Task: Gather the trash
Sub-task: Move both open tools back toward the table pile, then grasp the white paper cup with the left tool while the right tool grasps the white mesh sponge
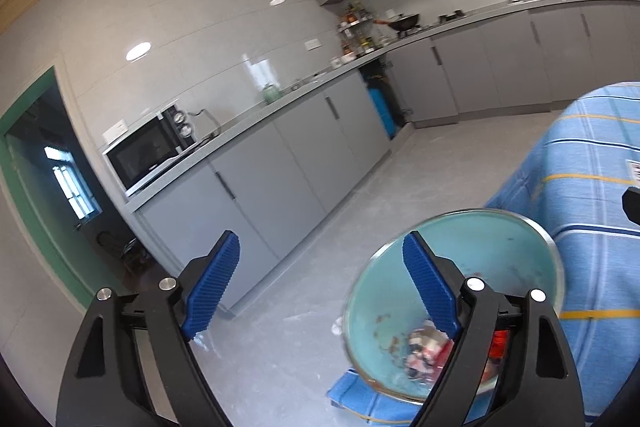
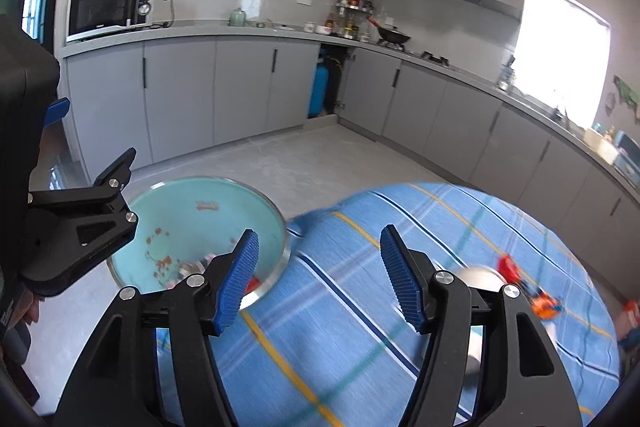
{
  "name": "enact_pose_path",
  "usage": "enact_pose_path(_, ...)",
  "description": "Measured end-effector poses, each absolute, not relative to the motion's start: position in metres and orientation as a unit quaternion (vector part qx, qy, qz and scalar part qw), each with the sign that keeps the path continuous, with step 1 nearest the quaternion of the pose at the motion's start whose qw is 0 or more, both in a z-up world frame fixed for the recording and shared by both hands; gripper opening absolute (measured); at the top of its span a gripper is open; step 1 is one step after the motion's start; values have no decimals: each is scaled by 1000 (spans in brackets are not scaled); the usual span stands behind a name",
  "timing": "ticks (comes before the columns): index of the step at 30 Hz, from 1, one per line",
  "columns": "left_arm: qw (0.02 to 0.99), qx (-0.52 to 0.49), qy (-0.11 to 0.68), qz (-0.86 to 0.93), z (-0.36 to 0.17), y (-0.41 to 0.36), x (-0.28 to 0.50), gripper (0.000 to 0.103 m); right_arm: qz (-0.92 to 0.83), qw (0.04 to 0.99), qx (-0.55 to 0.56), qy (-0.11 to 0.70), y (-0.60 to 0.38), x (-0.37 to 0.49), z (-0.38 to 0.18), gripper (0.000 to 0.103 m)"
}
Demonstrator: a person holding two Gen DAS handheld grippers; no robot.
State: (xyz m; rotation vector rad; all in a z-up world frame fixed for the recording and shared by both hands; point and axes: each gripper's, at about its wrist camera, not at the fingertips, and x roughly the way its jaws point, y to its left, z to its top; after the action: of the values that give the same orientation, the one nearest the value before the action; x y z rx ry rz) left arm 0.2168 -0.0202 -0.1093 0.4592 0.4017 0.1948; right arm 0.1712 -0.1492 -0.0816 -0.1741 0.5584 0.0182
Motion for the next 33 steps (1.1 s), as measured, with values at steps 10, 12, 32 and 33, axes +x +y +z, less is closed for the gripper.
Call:
enact_pose_path(10, 949, 246, 198, 6, -124, -86, 171, 85, -83, 953, -61, 285, -232, 99, -90, 69)
enact_pose_path(12, 948, 252, 197, -9, -128, -100, 161, 85, -104, 950, -57, 288, -248, 85, -95, 69)
enact_pose_path(32, 935, 280, 194, -97, -139, -185, 111, 87, -188, 917, -19, 352, -344, 41, -151, 63)
enact_pose_path(33, 935, 280, 194, -99, -139, -186, 112, 87, -186, 915, -18, 358, -346, 43, -154, 51)
